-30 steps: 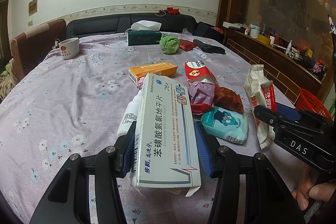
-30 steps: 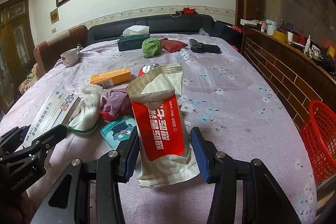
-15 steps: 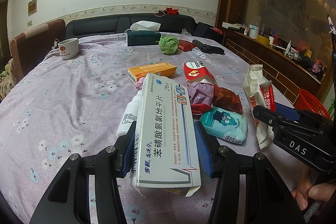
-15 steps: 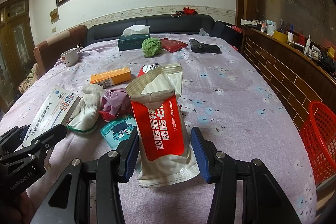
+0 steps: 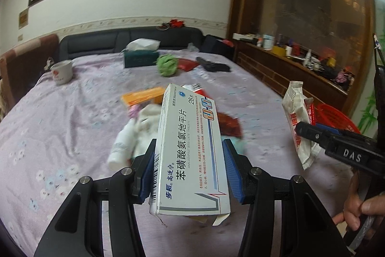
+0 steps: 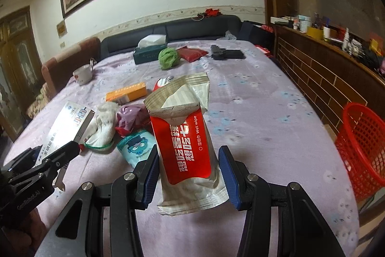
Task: Collect trash
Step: 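Carry both items to the red basket and open both tools over it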
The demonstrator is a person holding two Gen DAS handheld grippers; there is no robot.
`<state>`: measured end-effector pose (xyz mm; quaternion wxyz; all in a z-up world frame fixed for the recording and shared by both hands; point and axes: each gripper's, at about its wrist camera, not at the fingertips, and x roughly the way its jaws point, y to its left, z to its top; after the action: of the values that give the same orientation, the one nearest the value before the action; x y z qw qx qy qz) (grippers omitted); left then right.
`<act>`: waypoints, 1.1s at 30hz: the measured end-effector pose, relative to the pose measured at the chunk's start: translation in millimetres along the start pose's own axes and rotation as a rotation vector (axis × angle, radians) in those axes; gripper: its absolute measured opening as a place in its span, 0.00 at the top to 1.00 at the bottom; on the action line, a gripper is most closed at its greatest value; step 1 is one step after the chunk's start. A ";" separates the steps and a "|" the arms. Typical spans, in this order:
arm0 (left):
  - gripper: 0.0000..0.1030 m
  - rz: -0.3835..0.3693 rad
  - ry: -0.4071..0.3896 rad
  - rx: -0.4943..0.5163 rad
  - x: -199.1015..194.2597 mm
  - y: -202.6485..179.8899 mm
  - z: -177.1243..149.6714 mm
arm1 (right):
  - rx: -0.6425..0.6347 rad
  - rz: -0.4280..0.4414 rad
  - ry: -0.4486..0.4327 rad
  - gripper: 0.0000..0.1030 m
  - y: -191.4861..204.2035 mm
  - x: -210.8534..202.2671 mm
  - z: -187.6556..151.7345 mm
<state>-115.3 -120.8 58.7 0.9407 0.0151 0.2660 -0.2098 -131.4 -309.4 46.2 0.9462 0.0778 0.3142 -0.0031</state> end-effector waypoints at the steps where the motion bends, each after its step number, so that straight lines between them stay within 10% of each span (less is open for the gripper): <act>1: 0.51 -0.011 -0.001 0.012 -0.8 -6.6 2.2 | 0.024 0.000 -0.009 0.50 -9.2 -7.4 0.6; 27: 0.51 -0.494 0.148 0.183 78.5 -255.8 71.2 | 0.443 -0.129 -0.125 0.48 -256.9 -118.8 -3.3; 33: 0.51 -0.547 0.188 0.183 97.9 -287.4 72.3 | 0.506 -0.117 -0.098 0.61 -295.8 -108.8 -0.4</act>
<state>-120.0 -430.8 95.1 0.8153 0.0472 0.3262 -0.4761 -235.2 -606.3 67.6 0.9089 0.2935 0.2611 -0.1400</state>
